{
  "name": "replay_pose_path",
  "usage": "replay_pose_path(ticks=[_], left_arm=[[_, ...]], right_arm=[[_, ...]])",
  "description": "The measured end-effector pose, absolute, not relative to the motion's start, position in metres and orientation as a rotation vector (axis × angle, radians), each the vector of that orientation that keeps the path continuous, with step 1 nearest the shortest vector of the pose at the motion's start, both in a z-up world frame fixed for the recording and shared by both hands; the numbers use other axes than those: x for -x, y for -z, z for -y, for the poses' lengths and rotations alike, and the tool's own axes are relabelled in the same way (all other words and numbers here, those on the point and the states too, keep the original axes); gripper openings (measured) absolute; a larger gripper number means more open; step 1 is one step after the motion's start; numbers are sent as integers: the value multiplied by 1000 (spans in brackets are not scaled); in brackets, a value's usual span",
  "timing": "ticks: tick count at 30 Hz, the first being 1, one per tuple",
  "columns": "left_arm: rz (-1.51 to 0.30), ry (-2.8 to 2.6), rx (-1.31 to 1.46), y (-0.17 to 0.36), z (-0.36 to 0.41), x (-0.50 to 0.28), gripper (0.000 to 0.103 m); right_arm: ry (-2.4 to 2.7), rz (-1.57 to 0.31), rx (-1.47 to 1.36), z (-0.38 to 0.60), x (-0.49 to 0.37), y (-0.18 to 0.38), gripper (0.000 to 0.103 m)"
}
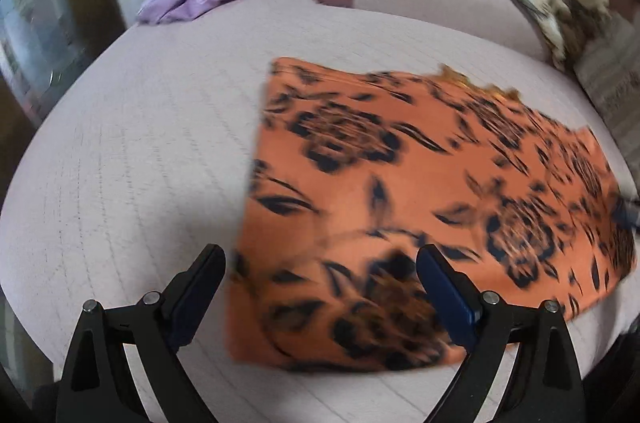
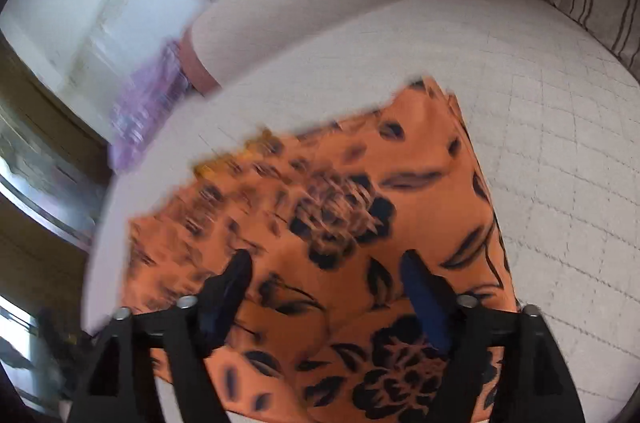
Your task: Fold small clothes
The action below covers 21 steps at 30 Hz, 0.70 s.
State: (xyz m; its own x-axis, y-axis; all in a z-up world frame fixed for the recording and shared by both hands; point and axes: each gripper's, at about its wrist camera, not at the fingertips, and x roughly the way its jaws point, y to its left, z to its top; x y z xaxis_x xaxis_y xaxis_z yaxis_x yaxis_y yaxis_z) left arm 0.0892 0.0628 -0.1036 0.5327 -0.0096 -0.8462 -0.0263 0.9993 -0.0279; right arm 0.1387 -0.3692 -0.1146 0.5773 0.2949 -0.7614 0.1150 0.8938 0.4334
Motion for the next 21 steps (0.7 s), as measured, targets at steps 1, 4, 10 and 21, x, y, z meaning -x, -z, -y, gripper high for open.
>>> replay_pose_path(ticks=[1, 4, 10, 21], left_arm=[[-1013, -32, 66, 103, -73, -97, 96], [-1013, -78, 112, 102, -95, -130, 96], [-1135, -30, 78, 125, -98, -210, 68], [-937, -101, 45, 63, -93, -168, 73]], right_arm=[[-105, -1003, -479, 371, -141, 130, 81], [-114, -966, -460, 372, -136, 124, 81], [-131, -971, -456, 369, -139, 129, 81], [-94, -882, -771, 408, -70, 115, 81]])
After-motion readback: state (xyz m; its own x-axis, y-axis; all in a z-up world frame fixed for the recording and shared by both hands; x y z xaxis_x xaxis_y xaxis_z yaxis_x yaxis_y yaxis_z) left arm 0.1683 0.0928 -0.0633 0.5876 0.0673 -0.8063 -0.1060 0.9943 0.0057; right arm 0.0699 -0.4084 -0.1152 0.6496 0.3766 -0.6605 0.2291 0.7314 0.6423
